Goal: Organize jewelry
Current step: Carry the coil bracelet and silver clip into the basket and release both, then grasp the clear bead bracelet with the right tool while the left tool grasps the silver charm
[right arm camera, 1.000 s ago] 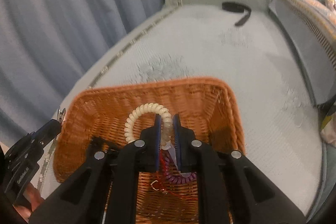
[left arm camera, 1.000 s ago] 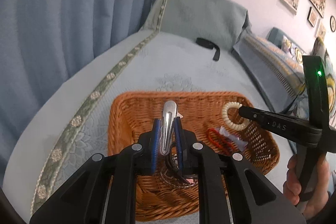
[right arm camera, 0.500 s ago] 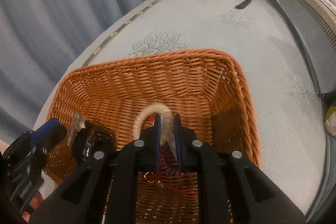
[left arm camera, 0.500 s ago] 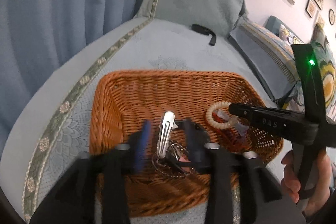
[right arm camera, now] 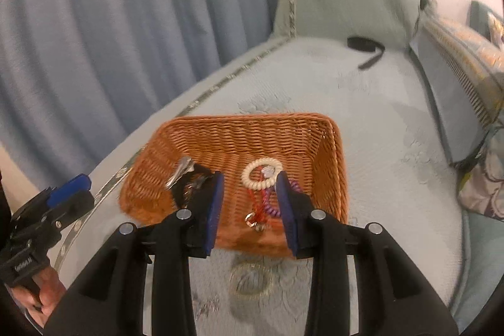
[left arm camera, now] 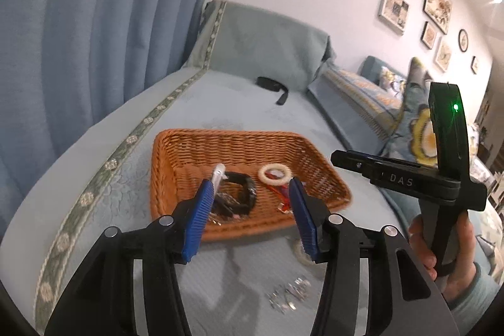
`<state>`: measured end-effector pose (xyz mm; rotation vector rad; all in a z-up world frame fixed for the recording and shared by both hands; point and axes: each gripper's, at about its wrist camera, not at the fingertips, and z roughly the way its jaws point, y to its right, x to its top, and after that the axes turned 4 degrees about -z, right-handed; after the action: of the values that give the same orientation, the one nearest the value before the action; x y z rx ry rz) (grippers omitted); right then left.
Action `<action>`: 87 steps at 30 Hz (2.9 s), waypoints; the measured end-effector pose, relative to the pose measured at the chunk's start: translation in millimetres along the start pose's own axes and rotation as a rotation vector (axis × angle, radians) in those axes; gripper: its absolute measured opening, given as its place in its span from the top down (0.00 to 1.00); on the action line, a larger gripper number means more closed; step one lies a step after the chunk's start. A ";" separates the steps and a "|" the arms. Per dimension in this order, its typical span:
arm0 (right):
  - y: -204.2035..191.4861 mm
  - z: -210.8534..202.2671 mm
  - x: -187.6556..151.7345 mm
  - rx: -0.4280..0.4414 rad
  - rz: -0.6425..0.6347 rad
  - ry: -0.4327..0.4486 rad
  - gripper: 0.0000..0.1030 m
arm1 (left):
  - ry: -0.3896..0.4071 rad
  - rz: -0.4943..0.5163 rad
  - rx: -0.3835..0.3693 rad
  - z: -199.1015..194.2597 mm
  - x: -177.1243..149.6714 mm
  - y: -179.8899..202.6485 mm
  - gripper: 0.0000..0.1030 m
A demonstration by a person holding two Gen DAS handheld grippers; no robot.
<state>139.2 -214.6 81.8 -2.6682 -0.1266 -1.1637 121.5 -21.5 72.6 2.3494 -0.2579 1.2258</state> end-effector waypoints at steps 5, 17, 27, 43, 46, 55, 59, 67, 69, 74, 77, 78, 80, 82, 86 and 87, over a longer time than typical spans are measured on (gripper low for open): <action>4.7 -21.8 -26.4 0.039 0.035 0.015 0.70 | 0.002 -0.071 -0.027 -17.9 -31.3 -2.6 0.53; 18.7 18.2 -96.6 0.005 0.094 -0.091 0.70 | -0.154 -0.096 -0.060 29.7 -97.4 7.1 0.53; 11.3 42.6 -108.7 -0.039 0.046 -0.113 0.70 | -0.240 0.025 0.027 58.5 -116.7 26.7 0.46; -5.1 58.9 -111.8 -0.122 -0.033 -0.165 0.75 | -0.287 0.043 0.063 68.9 -120.2 25.3 0.81; -6.2 60.8 -111.5 -0.129 -0.039 -0.173 0.75 | -0.290 0.041 0.056 67.5 -120.5 23.1 0.82; -22.4 52.7 -110.6 -0.126 -0.101 -0.123 0.92 | -0.286 -0.057 0.013 60.2 -117.4 4.5 0.93; -17.8 45.2 -110.6 -0.097 -0.081 -0.094 0.92 | -0.284 -0.080 -0.004 58.0 -116.6 0.3 0.93; -15.9 31.7 -109.8 -0.071 -0.075 -0.041 0.92 | -0.250 -0.123 -0.048 48.3 -112.0 -10.2 0.93; -14.4 31.8 -109.8 -0.068 -0.067 -0.042 0.92 | -0.249 -0.146 -0.067 46.9 -111.1 -14.4 0.93; -9.4 32.1 -109.6 -0.058 -0.046 -0.042 0.92 | -0.224 -0.162 -0.091 35.3 -105.6 -24.7 0.93; -9.3 32.6 -110.0 -0.056 -0.045 -0.046 0.92 | -0.233 -0.148 -0.093 35.2 -104.0 -25.3 0.93; -9.4 33.4 -109.8 -0.056 -0.046 -0.048 0.92 | -0.239 -0.154 -0.093 35.8 -103.7 -26.3 0.93; -9.6 34.0 -109.7 -0.056 -0.044 -0.049 0.92 | -0.258 -0.181 -0.089 38.8 -104.1 -30.8 0.65; -8.4 34.0 -109.8 -0.053 -0.037 -0.051 0.92 | -0.278 -0.179 -0.063 41.5 -106.8 -31.1 0.44; -5.0 34.8 -109.8 -0.044 -0.020 -0.055 0.92 | -0.296 -0.095 -0.031 47.1 -111.2 -14.3 0.43; -4.7 34.9 -109.8 -0.043 -0.019 -0.056 0.92 | -0.307 -0.049 0.012 50.9 -113.6 -6.6 0.44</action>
<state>88.5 -200.3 -20.7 -2.7439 -0.1380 -1.1106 94.6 -46.6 -46.5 2.5339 -0.2916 0.8431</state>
